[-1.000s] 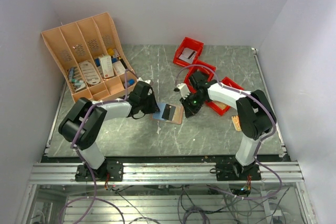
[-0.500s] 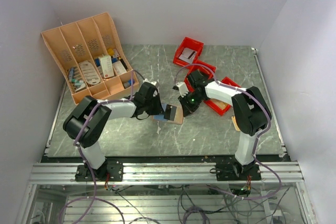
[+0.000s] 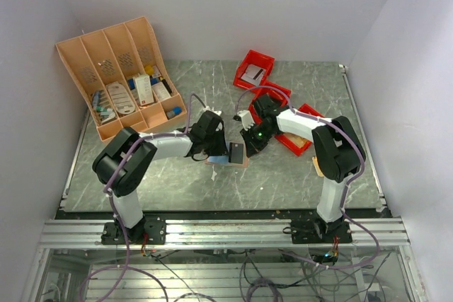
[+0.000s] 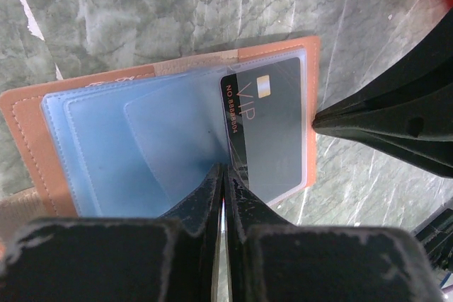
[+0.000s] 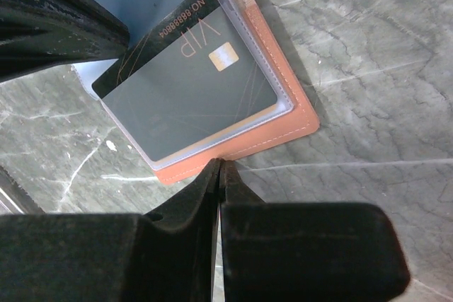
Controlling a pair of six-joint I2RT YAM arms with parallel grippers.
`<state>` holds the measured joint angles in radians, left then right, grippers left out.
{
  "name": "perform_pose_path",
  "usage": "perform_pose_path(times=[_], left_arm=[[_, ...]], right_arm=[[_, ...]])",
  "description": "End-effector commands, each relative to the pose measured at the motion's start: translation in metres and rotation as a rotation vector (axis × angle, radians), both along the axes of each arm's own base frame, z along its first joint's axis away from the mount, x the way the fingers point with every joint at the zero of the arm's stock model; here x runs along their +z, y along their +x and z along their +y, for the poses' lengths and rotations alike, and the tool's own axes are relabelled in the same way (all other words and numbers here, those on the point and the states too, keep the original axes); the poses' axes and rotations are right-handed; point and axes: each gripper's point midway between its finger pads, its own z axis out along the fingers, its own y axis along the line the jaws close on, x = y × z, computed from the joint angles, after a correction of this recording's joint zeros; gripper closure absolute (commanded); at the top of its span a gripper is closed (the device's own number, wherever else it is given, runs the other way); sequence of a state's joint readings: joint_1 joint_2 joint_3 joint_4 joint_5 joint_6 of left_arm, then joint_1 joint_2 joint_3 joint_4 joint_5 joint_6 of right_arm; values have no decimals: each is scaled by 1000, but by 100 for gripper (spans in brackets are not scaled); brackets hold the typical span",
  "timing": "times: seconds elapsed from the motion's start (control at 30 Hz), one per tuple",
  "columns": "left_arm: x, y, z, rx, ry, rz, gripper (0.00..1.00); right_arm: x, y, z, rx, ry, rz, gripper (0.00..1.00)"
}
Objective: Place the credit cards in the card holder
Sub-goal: Insert the credit card into the card holder.
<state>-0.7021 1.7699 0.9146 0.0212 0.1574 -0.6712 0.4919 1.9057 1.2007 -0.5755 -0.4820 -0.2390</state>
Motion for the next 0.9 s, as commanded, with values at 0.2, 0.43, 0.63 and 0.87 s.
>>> perform_pose_path(times=[0.2, 0.43, 0.63, 0.87], left_arm=[[9, -3, -25, -51, 36, -20, 87], [12, -3, -28, -42, 30, -29, 86], [24, -3, -22, -6, 2, -64, 81], [20, 0, 0, 41, 41, -70, 76]], right_arm=[[-5, 0, 11, 3, 34, 26, 97], [-6, -3, 13, 3, 48, 44, 96], [-5, 4, 4, -28, 58, 46, 94], [0, 7, 1, -39, 73, 39, 92]])
